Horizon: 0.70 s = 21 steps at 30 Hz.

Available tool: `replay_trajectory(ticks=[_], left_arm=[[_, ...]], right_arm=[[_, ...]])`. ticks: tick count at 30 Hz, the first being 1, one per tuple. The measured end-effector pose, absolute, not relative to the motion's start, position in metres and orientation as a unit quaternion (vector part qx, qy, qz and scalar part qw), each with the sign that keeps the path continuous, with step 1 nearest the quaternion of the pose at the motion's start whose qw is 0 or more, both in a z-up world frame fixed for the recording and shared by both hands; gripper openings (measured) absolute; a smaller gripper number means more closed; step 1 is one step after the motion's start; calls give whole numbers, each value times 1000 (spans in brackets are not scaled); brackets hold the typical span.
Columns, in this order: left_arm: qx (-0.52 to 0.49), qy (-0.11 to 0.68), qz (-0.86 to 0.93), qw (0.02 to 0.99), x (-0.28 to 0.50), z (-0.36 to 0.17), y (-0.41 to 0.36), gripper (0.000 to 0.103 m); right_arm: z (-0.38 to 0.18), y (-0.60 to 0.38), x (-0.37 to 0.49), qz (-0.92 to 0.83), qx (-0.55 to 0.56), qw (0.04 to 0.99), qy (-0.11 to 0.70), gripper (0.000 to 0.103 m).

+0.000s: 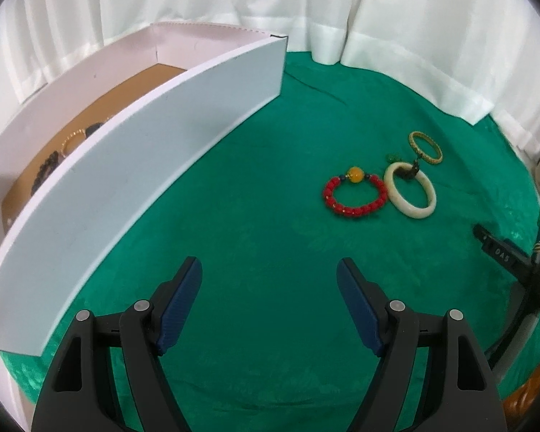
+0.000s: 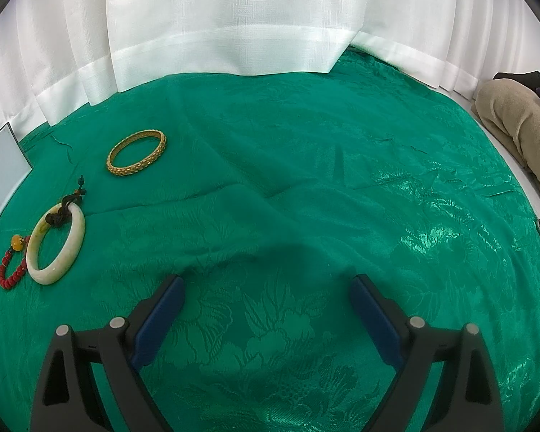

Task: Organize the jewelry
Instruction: 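Move both open grippers back to the remaining jewelry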

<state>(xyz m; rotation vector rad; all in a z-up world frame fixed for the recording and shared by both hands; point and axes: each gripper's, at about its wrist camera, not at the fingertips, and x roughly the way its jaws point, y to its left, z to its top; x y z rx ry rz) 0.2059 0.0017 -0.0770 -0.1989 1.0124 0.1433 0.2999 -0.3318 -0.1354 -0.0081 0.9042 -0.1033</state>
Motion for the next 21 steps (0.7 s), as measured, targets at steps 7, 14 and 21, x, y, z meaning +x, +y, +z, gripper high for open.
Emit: replay_trajectory(ticks=[7,14,21], left_arm=[[-102,462,59,879,190,-72,18,79],[-95,459,41,882,178,-82,25,79],[-106,458,24,882,172,-84,39,79]], right_arm=[[-136,-332,299,-50,-4,898,437,95],[-137,-332,302,-49,-8,897,440,100],[-137,-333,304,-41,-10,894,447,103]])
